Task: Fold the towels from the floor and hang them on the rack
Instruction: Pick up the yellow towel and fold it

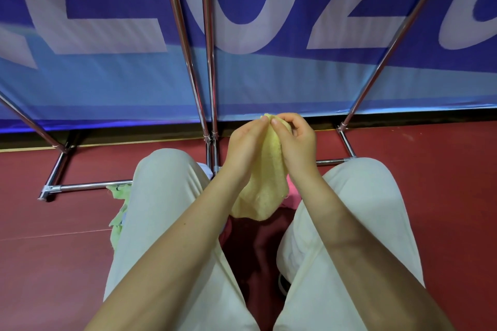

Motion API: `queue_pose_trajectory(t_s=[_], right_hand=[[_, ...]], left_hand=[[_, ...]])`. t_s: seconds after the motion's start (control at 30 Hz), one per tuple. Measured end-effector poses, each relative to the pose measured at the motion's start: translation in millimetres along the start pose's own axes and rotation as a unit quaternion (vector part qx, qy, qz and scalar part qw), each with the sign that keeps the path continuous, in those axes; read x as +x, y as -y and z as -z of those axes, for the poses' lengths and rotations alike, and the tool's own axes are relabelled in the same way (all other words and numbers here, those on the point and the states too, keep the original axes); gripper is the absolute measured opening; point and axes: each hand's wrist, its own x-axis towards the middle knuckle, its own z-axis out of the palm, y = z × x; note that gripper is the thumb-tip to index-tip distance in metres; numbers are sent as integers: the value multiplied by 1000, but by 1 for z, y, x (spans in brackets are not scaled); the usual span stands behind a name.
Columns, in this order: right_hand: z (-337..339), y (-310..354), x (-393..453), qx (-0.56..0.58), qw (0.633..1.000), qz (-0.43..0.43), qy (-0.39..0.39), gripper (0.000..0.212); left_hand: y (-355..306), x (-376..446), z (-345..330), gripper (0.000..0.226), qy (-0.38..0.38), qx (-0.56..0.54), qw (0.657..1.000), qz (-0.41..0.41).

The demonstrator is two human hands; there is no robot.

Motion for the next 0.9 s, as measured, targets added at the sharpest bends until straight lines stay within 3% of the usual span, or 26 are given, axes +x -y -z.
queue_pose_trajectory(t_s=[0.07, 0.2, 0.3, 0.43, 0.57, 0.73, 0.9], right_hand=[[0, 0, -1, 18, 1000, -20, -7, 10], [-1, 1, -2, 26, 998, -51, 4, 10], [3, 4, -1, 12, 997, -51, 50, 11], [14, 0, 5, -111, 983, 6, 146, 17], [25, -1, 10, -211, 962, 27, 170, 28], [43, -14, 14, -348, 914, 32, 208, 34], [52, -16, 13, -224, 959, -21, 172, 31]], left_hand=[[2, -3, -3, 22, 12, 8, 1000, -21], [4, -1, -3, 28, -35, 37, 999, -10], [4, 1, -3, 25, -59, 33, 998, -3], [-3, 6, 1, 29, -65, 47, 996, -39], [-7, 10, 7, 29, -69, 100, 990, -69], [-10, 14, 19, 28, -85, 81, 990, -80], [-8, 21, 33, 28, -115, 98, 984, -99]])
